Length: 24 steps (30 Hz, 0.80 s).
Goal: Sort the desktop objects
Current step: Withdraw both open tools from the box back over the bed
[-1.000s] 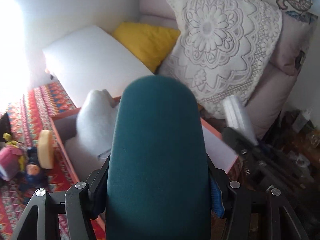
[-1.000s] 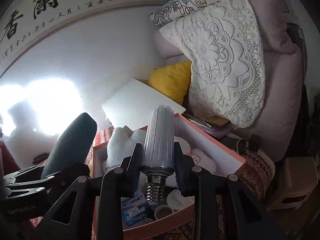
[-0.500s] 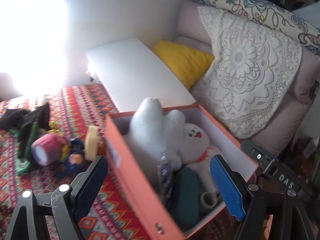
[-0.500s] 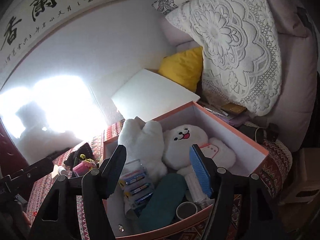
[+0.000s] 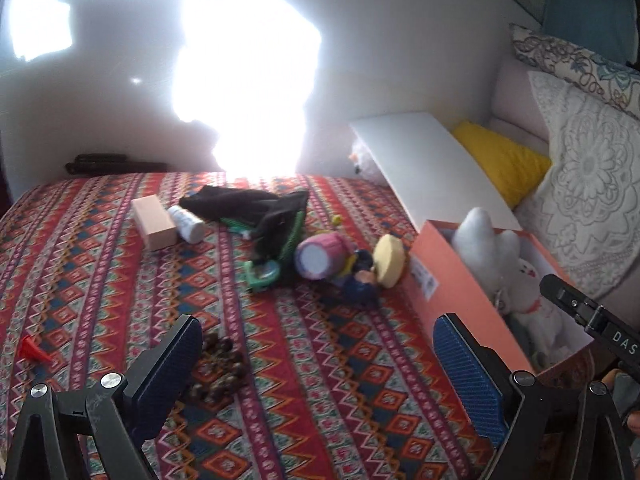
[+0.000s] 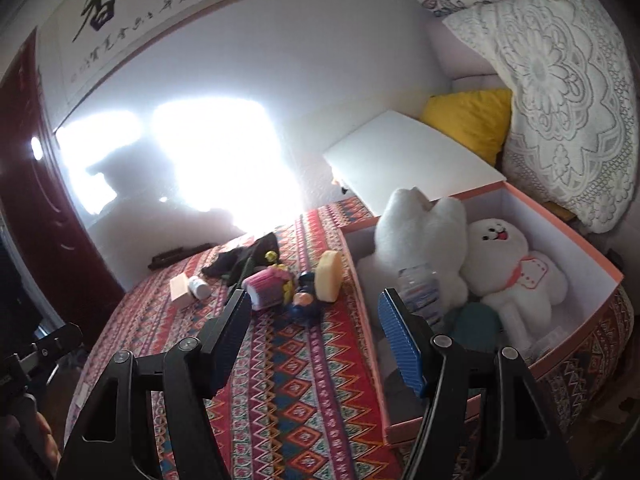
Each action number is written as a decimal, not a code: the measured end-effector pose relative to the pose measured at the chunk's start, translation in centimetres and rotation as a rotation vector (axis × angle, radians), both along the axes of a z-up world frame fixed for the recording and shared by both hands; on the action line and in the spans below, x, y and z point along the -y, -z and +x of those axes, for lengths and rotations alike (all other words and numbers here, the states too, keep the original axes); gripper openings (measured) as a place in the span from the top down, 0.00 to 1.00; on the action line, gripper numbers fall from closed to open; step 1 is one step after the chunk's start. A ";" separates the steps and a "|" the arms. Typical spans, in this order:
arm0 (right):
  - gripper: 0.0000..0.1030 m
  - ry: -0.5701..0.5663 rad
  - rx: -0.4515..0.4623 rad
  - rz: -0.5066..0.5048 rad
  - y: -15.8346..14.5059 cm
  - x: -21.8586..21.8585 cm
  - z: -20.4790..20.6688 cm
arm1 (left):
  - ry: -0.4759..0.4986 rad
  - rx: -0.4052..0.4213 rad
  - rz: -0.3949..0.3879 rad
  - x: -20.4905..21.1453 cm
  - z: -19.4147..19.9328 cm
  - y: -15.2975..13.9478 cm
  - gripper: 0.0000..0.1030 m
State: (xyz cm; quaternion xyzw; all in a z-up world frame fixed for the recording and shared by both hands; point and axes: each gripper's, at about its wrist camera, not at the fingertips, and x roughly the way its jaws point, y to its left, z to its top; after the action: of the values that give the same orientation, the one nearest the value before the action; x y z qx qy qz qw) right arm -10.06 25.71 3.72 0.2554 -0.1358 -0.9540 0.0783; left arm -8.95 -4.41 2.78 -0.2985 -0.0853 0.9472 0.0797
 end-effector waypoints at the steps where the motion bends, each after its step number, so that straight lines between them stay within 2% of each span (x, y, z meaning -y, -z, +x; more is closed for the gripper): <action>1: 0.33 -0.020 0.005 0.006 0.2 1.2 0.0 | -0.019 0.008 -0.006 1.2 0.5 0.6 0.06; 5: 0.32 -0.103 0.040 0.031 1.3 5.9 0.1 | -0.108 0.059 0.009 5.8 2.1 3.3 0.03; 10: 0.32 -0.207 0.094 0.071 2.9 11.4 0.0 | -0.272 0.125 -0.004 11.8 4.6 7.7 0.01; 13: 0.32 -0.264 0.121 0.094 3.9 14.3 -0.1 | -0.342 0.181 0.019 14.7 5.4 10.4 0.01; 16: 0.32 -0.298 0.143 0.114 5.0 16.3 -0.3 | -0.361 0.219 0.040 15.9 5.6 12.2 0.01; 24: 0.32 -0.347 0.224 0.165 8.6 19.7 -2.3 | -0.324 0.256 0.015 15.0 3.9 14.4 0.01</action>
State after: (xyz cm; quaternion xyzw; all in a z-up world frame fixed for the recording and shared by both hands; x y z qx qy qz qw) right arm -12.39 5.97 -4.90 0.3850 -0.0192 -0.8997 0.2047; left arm -5.06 -19.42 -11.62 -0.3982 -0.1488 0.9013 -0.0828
